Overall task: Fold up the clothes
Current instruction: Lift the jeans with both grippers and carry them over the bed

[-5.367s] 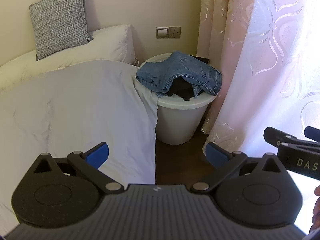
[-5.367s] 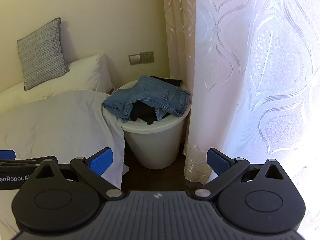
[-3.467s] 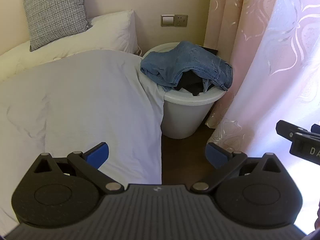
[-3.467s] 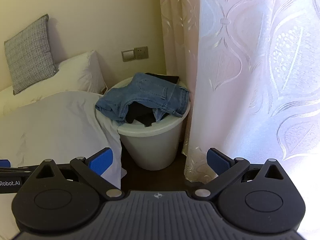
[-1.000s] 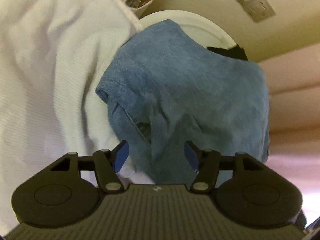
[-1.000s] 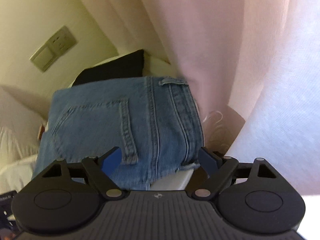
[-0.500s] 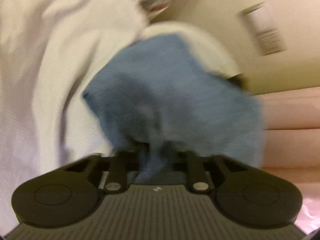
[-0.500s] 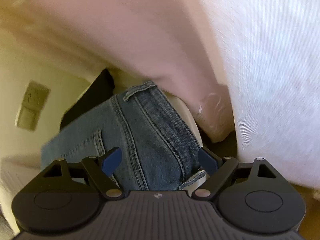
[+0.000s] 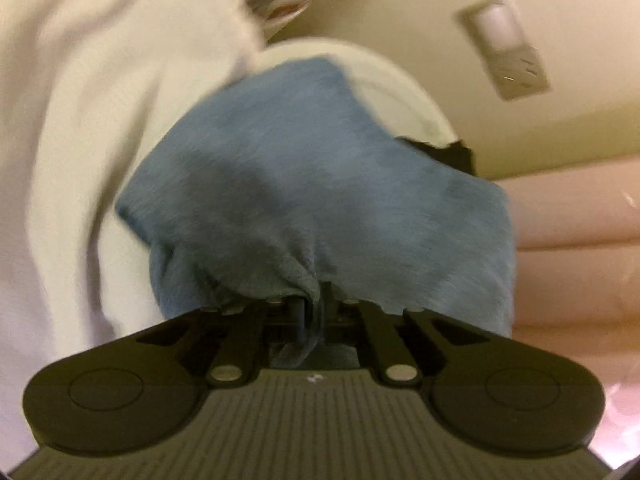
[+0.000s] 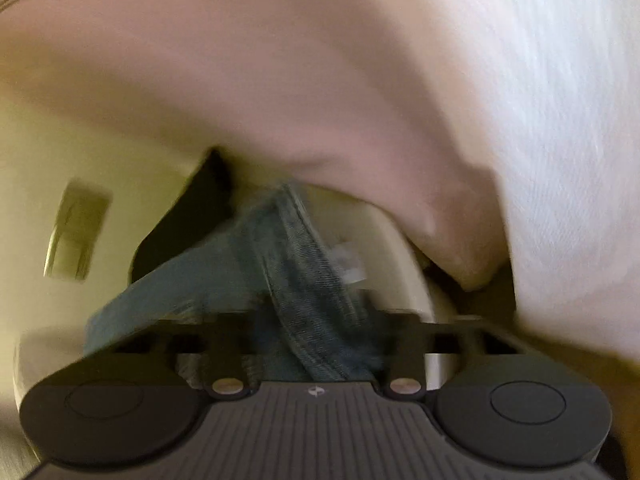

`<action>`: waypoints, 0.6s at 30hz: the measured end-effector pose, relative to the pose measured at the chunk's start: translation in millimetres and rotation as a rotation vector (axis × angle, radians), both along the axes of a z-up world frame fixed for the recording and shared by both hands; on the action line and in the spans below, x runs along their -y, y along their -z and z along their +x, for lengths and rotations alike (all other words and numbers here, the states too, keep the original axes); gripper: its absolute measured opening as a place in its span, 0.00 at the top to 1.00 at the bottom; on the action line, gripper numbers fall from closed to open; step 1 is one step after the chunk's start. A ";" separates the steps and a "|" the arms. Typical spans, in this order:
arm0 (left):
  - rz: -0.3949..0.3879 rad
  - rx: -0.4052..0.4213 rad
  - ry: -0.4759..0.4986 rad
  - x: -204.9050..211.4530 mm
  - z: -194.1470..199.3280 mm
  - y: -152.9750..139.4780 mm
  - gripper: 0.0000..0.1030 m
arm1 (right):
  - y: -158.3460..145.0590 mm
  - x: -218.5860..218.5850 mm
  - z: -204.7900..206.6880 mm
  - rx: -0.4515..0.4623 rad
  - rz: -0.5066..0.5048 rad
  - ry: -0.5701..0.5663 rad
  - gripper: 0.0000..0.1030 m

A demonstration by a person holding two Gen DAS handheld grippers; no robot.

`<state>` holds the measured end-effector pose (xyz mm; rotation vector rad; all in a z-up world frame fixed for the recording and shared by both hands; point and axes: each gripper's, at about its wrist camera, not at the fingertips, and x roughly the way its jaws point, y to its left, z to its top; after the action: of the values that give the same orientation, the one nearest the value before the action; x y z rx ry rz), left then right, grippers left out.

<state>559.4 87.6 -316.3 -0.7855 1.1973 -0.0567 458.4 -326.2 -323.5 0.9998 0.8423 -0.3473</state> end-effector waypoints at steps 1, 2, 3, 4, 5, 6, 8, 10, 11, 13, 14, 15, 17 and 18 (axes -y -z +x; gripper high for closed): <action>0.030 0.042 0.021 1.8 -0.8 -13.3 0.97 | -13.3 -5.0 1.4 0.014 -0.030 -0.038 0.78; 0.061 0.085 0.034 3.0 -2.1 -27.4 0.97 | -29.1 -10.3 1.7 0.042 -0.054 -0.077 0.79; 0.085 0.125 0.036 3.8 -1.4 -40.9 0.97 | -46.9 -15.4 2.1 0.070 -0.076 -0.116 0.80; 0.109 0.165 0.038 4.5 -0.7 -54.3 0.97 | -63.0 -18.9 2.4 0.103 -0.085 -0.145 0.81; 0.117 0.193 0.022 1.1 -2.3 -66.2 0.97 | -79.1 -22.4 2.7 0.137 -0.094 -0.174 0.81; 0.116 0.212 0.004 -1.6 -2.4 -74.7 0.97 | -95.3 -25.4 3.4 0.172 -0.100 -0.200 0.82; 0.113 0.249 -0.049 -12.5 -7.0 -94.8 0.97 | -129.9 -26.6 7.7 0.255 -0.099 -0.235 0.82; 0.109 0.293 -0.092 -24.5 -17.2 -116.2 0.97 | -169.1 -29.2 14.8 0.353 -0.110 -0.285 0.83; 0.104 0.324 -0.114 -29.8 -23.7 -129.1 0.97 | -188.0 -31.6 17.8 0.402 -0.117 -0.312 0.83; 0.111 0.388 -0.158 -41.2 -35.6 -155.9 0.97 | -226.7 -38.7 21.4 0.510 -0.127 -0.372 0.83; 0.116 0.425 -0.184 -46.5 -43.7 -171.1 0.97 | -242.8 -42.0 22.0 0.558 -0.123 -0.396 0.83; 0.121 0.462 -0.211 -51.8 -51.7 -186.4 0.97 | -259.4 -46.5 22.4 0.609 -0.116 -0.422 0.83; 0.125 0.538 -0.269 -62.3 -76.4 -218.7 0.97 | -292.6 -55.5 23.1 0.710 -0.100 -0.475 0.83; 0.129 0.574 -0.297 -67.7 -89.6 -235.2 0.97 | -309.2 -60.0 23.5 0.761 -0.091 -0.501 0.83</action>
<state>469.8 155.3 -81.1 -0.7577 0.5301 0.0387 481.9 -266.2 -14.3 0.7140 0.3477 0.4078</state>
